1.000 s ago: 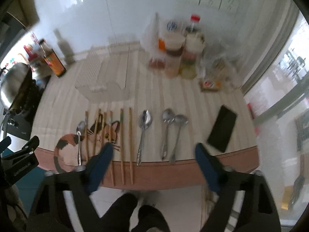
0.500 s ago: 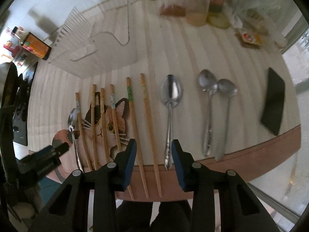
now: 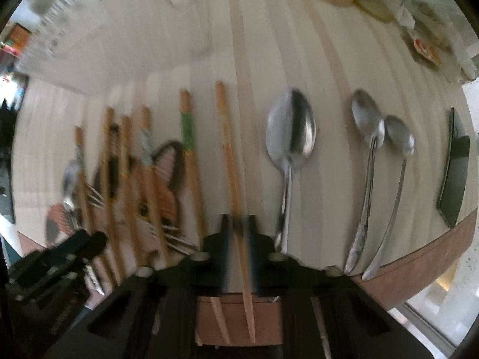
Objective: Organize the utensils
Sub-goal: 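Lower the right tool onto a plain chopstick and close while the left tool grasps another chopstick, then lift both held chopsticks and carry them into the clear plastic rack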
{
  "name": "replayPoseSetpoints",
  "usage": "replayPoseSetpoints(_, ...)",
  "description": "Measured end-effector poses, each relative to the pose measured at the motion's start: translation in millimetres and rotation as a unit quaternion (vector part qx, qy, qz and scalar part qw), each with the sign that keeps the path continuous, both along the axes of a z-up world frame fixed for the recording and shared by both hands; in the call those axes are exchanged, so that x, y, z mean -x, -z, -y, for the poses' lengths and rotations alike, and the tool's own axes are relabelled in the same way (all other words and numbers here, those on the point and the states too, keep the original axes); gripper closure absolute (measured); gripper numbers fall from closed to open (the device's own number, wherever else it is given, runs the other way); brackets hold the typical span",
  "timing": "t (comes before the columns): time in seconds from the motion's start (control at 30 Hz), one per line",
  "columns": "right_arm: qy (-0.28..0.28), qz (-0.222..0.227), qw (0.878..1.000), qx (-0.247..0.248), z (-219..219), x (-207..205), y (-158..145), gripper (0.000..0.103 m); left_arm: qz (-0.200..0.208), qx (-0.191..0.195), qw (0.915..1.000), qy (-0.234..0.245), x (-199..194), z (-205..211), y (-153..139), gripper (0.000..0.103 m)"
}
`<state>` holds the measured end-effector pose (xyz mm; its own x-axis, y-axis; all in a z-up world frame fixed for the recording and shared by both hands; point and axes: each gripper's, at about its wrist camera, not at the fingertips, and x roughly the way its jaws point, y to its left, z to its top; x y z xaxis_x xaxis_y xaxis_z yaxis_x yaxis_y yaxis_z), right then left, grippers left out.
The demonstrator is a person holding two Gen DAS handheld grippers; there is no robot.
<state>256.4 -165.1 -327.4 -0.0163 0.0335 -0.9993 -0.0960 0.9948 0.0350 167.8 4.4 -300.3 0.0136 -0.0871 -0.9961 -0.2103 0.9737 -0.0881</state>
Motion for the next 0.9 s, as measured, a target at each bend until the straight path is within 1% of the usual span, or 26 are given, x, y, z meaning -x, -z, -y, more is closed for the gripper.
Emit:
replayPoseSetpoints(0.03,0.001,0.001,1.000,0.002,1,2,1,0.096,0.004,0.006,1.0000,0.000,-1,4,-4,0.079)
replayPoseSetpoints(0.1,0.011,-0.005,1.000,0.002,7,6,3,0.097,0.009,0.004,0.9999,0.008,-10,8,-6,0.079)
replayPoseSetpoints(0.17,0.020,-0.013,1.000,0.007,13,8,5,0.097,0.006,0.005,0.9999,0.011,-15,18,-9,0.079)
replayPoseSetpoints(0.23,0.026,-0.016,1.000,0.007,21,7,10,0.097,0.002,0.007,0.9999,0.014,-30,27,-11,0.079)
replayPoseSetpoints(0.33,0.034,-0.021,0.999,0.003,30,9,12,0.096,-0.001,-0.004,0.9996,0.028,-38,46,-8,0.080)
replayPoseSetpoints(0.4,0.036,-0.022,0.999,0.000,36,10,13,0.096,0.007,-0.017,0.9990,0.040,-39,60,-5,0.080)
replayPoseSetpoints(0.47,0.032,-0.023,0.999,0.000,37,12,15,0.096,0.011,-0.039,0.9979,0.050,-41,71,-4,0.090)
replayPoseSetpoints(0.5,0.030,-0.023,0.999,0.003,37,15,15,0.096,0.014,-0.046,0.9974,0.053,-43,73,-4,0.099)
replayPoseSetpoints(0.57,0.029,-0.024,0.999,0.005,40,14,15,0.096,0.018,-0.043,0.9976,0.052,-45,77,-6,0.099)
replayPoseSetpoints(0.63,0.034,-0.022,0.999,0.005,34,17,14,0.096,0.022,-0.054,0.9968,0.054,-44,79,-7,0.099)
replayPoseSetpoints(0.67,0.036,-0.022,0.999,0.005,34,19,14,0.096,0.024,-0.053,0.9969,0.053,-42,78,-13,0.099)
replayPoseSetpoints(0.7,0.037,-0.023,0.999,0.005,31,11,13,0.097,0.027,-0.052,0.9969,0.052,-42,76,-18,0.099)
replayPoseSetpoints(0.77,0.044,-0.025,0.999,-0.006,29,13,10,0.097,0.039,-0.056,0.9963,0.052,-39,79,-26,0.099)
replayPoseSetpoints(0.8,0.045,-0.025,0.999,-0.008,24,10,3,0.097,0.044,-0.057,0.9960,0.053,-36,82,-36,0.099)
replayPoseSetpoints(0.9,0.046,-0.019,0.999,-0.019,28,14,-6,0.097,0.059,-0.059,0.9951,0.054,-34,88,-54,0.099)
